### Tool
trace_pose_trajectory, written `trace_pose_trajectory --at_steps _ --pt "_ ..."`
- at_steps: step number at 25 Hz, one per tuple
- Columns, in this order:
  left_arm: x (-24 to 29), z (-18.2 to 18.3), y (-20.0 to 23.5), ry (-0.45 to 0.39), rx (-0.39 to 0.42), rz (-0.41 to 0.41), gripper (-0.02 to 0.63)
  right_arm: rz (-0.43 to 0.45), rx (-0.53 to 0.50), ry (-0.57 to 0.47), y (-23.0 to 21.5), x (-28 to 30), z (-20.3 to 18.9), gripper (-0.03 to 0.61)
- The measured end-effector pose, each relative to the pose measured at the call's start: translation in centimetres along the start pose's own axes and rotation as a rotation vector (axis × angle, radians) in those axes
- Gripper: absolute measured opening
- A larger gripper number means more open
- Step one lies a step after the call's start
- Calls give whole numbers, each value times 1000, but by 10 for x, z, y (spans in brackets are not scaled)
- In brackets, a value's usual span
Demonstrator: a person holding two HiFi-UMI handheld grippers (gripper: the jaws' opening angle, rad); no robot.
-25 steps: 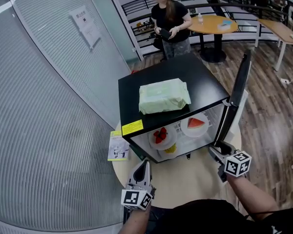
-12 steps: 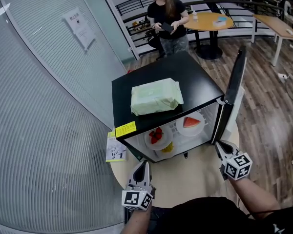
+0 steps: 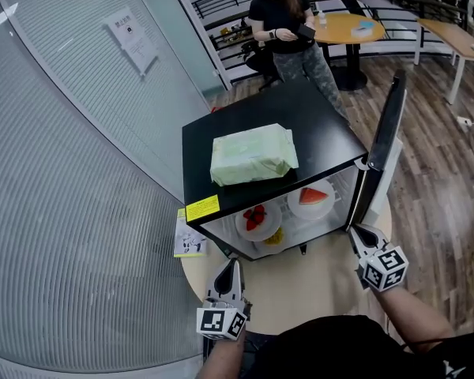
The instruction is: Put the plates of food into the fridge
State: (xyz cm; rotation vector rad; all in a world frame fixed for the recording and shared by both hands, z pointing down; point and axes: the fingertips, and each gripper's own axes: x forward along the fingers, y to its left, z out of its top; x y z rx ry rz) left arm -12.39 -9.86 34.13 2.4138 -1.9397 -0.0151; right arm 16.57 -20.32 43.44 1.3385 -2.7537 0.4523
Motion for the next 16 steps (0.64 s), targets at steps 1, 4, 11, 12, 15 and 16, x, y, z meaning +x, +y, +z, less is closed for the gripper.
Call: trace_pose_trajectory --at_steps 1,4,11,12,15,16 --pt "0 -1 0 0 1 4 5 5 -2 2 0 2 0 6" --pt "1 -1 -1 8 5 19 5 20 -7 8 -1 6 -2 6" --pt "-5 -9 -4 39 26 59 5 64 -11 28 -3 16 -14 6" --pt "-6 -11 -4 44 30 65 5 67 -16 28 -5 18 -16 6" --pt "-6 -16 -3 66 40 91 5 71 -28 18 -14 29 -19 6" --pt "-7 -18 -1 73 44 99 5 72 -30 13 -17 33 -19 6"
